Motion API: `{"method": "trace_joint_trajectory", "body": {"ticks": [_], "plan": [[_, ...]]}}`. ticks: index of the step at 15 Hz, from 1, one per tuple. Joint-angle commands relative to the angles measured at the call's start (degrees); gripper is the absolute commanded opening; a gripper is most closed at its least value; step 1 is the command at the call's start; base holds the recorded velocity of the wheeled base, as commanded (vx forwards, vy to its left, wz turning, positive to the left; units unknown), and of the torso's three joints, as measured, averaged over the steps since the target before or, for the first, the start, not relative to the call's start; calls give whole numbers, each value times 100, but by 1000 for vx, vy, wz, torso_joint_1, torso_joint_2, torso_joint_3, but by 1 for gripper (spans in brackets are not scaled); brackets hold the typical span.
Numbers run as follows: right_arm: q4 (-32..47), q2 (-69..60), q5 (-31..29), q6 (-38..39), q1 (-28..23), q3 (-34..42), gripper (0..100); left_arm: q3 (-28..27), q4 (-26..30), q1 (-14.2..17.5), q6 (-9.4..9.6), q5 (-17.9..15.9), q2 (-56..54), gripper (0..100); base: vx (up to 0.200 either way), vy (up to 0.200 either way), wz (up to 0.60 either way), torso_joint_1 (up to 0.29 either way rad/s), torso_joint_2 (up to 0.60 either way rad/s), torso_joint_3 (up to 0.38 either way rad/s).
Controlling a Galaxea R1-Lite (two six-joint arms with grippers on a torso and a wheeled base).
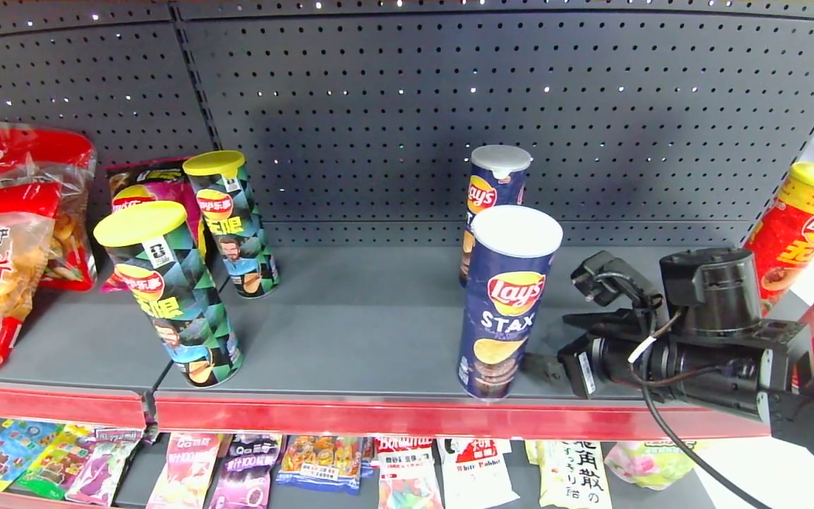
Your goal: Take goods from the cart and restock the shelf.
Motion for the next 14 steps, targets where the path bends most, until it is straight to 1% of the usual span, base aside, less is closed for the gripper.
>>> {"method": "trace_joint_trajectory", "body": {"ticks": [1, 6, 11, 13, 14], "plan": [[-3, 20, 4, -4, 49, -27, 100, 1, 2, -1, 0, -2, 9, 100, 0, 0, 0, 0, 0, 0], [-3, 55, 4, -13, 164, -80, 100, 1, 2, -1, 0, -2, 9, 100, 0, 0, 0, 0, 0, 0], [-3, 63, 4, -13, 155, -71, 100, 1, 2, -1, 0, -2, 9, 100, 0, 0, 0, 0, 0, 0], [-3, 2, 4, 4, 76, 8, 100, 1, 2, -1, 0, -2, 9, 100, 0, 0, 0, 0, 0, 0], [-3, -350, 13, 31, -100, 149, 100, 1, 2, -1, 0, -2, 9, 100, 0, 0, 0, 0, 0, 0]]}}
